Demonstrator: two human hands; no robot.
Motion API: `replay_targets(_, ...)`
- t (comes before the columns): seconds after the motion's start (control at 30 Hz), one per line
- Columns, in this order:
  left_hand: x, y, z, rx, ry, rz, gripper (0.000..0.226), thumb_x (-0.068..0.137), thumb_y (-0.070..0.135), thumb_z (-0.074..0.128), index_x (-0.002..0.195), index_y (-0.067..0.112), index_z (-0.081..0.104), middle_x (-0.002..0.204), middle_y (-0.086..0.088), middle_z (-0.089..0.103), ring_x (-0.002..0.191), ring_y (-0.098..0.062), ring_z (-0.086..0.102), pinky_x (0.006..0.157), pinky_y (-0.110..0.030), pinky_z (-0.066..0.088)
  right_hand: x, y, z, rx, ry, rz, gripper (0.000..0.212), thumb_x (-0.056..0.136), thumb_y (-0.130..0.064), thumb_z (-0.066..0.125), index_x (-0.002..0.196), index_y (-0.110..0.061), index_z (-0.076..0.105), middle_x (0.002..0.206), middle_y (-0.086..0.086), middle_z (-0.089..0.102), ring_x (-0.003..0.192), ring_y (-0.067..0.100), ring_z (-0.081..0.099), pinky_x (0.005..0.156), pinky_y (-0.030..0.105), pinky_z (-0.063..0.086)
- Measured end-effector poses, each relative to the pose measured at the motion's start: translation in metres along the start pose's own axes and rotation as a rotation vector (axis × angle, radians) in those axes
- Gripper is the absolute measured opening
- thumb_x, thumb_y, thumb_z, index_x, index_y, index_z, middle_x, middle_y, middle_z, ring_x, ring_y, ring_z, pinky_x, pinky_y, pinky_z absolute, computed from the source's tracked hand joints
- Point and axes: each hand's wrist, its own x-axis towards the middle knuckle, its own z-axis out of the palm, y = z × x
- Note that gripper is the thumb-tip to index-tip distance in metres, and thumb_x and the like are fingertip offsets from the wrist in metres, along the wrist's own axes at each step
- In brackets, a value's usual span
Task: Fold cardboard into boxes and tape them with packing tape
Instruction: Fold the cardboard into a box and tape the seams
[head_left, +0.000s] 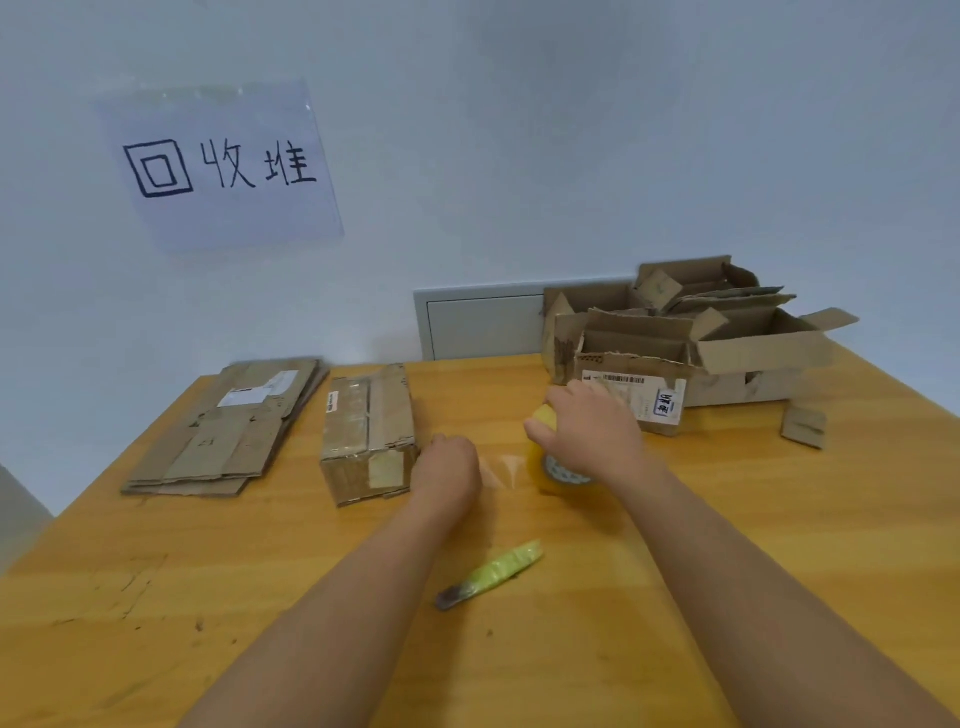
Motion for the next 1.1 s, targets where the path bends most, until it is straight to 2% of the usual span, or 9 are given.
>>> replay_targets(0.2,0.004,-0.004,-0.003,-0.194,-0.012,-0.12,0.007,0.097,0.006,0.047,0.091,0.008,0.051,0.086,-0.005,0.053,0.082,-0.026,0.055,0.07,-0.033,0.049,-0.005,0.007,-0.001,0.064,0.0,-0.002,0.051,0.096,-0.056,0.04,0.13,-0.021,0.052,0.131,0.006,0.052,0.123,0.027,0.044,0.1,0.044,0.038)
replay_targets(0.33,0.005,-0.01,-0.004,-0.206,-0.016,-0.111,0.008,0.096,0.004,0.047,0.093,0.008,0.053,0.095,-0.009,0.057,0.082,-0.026,0.056,0.069,-0.033,0.05,-0.013,0.012,-0.009,0.114,-0.03,0.018,0.051,0.093,-0.054,0.046,0.13,-0.019,0.049,0.128,0.004,0.055,0.118,0.026,0.046,0.096,0.043,0.041)
replay_targets(0.5,0.007,-0.015,0.001,-0.259,-0.014,-0.135,0.016,0.099,0.014,0.048,0.111,0.004,0.053,0.111,-0.013,0.06,0.097,-0.03,0.06,0.075,-0.037,0.052,-0.019,-0.003,-0.022,-0.017,-0.142,0.058,0.052,0.093,-0.056,0.043,0.126,-0.016,0.05,0.112,0.006,0.061,0.099,0.027,0.055,0.075,0.038,0.04)
replay_targets(0.63,0.008,-0.013,0.006,-0.299,-0.01,-0.143,0.031,0.101,0.03,0.052,0.119,0.005,0.053,0.117,-0.013,0.06,0.104,-0.03,0.06,0.078,-0.037,0.05,-0.022,-0.007,-0.025,-0.101,-0.12,0.043,0.05,0.092,-0.063,0.044,0.1,-0.016,0.056,0.088,0.0,0.054,0.086,0.023,0.054,0.073,0.035,0.042)
replay_targets(0.73,0.006,-0.013,0.009,-0.37,0.03,-0.125,0.032,0.101,0.028,0.052,0.126,0.007,0.051,0.125,-0.013,0.057,0.109,-0.031,0.057,0.084,-0.036,0.048,-0.024,0.001,-0.02,-0.034,-0.107,0.042,0.059,0.087,-0.069,0.051,0.104,-0.014,0.062,0.097,0.001,0.063,0.093,0.022,0.059,0.077,0.036,0.05)
replay_targets(0.8,0.002,-0.016,0.013,-0.455,0.065,-0.059,0.042,0.101,0.027,0.053,0.139,0.01,0.045,0.137,-0.013,0.045,0.118,-0.031,0.052,0.089,-0.035,0.043,-0.028,0.008,-0.018,0.141,-0.037,0.041,0.055,0.087,-0.065,0.056,0.1,-0.012,0.065,0.095,0.002,0.064,0.094,0.024,0.059,0.077,0.036,0.049)
replay_targets(0.93,-0.013,-0.029,0.017,-0.537,0.143,0.216,0.053,0.099,0.031,0.057,0.149,0.023,0.04,0.149,-0.002,0.034,0.136,-0.022,0.036,0.108,-0.036,0.035,-0.033,0.011,-0.028,0.457,0.138,-0.048,0.044,0.083,-0.05,0.072,0.073,-0.01,0.059,0.069,-0.002,0.052,0.073,0.02,0.05,0.065,0.036,0.037)
replay_targets(1.03,-0.017,-0.039,0.013,-0.575,0.115,0.366,0.044,0.099,0.029,0.057,0.142,0.032,0.047,0.154,0.008,0.035,0.141,-0.014,0.027,0.115,-0.037,0.025,-0.036,0.003,-0.024,0.542,0.128,-0.161,0.049,0.073,-0.057,0.074,0.072,-0.01,0.061,0.069,-0.001,0.056,0.069,0.016,0.051,0.064,0.036,0.039)
replay_targets(1.1,-0.018,-0.045,0.006,-0.626,0.033,0.376,0.025,0.1,0.026,0.057,0.124,0.034,0.058,0.144,0.009,0.048,0.136,-0.014,0.039,0.108,-0.034,0.034,-0.036,0.0,-0.018,0.59,0.111,-0.213,0.047,0.07,-0.056,0.073,0.071,-0.01,0.061,0.07,0.0,0.056,0.068,0.013,0.048,0.063,0.036,0.038)
